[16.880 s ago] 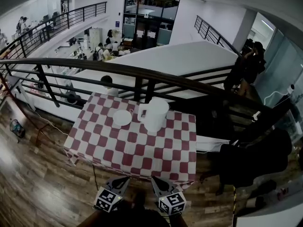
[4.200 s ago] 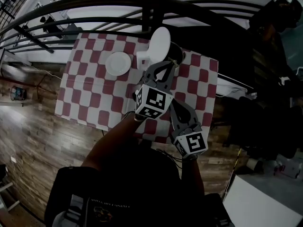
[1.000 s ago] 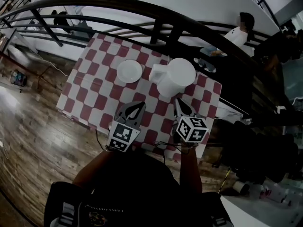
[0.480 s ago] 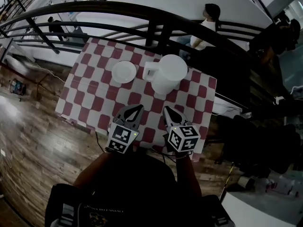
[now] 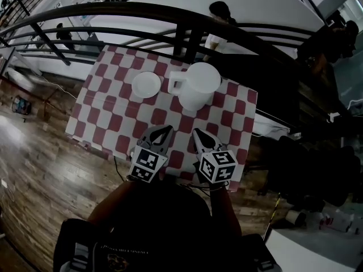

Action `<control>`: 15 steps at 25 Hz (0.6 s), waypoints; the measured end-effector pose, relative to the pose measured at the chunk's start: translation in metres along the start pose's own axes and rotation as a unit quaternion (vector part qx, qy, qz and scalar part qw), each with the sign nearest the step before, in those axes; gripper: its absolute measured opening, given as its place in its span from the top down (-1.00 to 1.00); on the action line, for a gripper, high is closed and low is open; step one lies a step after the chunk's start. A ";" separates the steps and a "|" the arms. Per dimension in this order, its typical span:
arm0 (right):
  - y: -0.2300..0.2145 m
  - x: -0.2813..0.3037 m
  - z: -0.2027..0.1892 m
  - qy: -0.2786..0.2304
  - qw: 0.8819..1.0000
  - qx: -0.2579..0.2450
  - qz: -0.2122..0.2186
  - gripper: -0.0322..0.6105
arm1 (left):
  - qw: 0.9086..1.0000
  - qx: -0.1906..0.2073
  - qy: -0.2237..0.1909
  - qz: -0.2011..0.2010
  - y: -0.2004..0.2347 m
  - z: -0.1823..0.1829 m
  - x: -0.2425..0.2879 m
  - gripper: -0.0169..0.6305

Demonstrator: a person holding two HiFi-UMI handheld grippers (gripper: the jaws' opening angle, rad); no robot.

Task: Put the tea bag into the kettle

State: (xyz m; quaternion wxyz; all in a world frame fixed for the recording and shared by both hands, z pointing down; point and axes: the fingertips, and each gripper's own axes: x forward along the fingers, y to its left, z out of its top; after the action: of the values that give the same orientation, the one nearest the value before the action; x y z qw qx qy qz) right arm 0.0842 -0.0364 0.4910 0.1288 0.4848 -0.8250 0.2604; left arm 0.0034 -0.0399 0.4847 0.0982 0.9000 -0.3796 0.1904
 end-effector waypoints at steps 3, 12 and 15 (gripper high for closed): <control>-0.001 -0.002 0.001 -0.001 1.000 0.000 0.000 0.87 | 1.000 0.000 -0.001 -0.001 -0.003 0.002 0.002 0.94; -0.008 -0.006 0.002 -0.006 1.000 0.005 -0.005 0.87 | 1.000 0.001 0.002 -0.003 -0.004 0.001 0.008 0.94; -0.007 -0.005 0.002 -0.006 1.000 0.005 -0.005 0.87 | 1.000 0.002 0.001 -0.004 -0.003 0.002 0.008 0.93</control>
State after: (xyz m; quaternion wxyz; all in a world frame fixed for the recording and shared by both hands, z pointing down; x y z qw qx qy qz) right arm 0.0929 -0.0361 0.4889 0.1229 0.4910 -0.8221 0.2606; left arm 0.0115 -0.0435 0.4866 0.0979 0.9013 -0.3759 0.1915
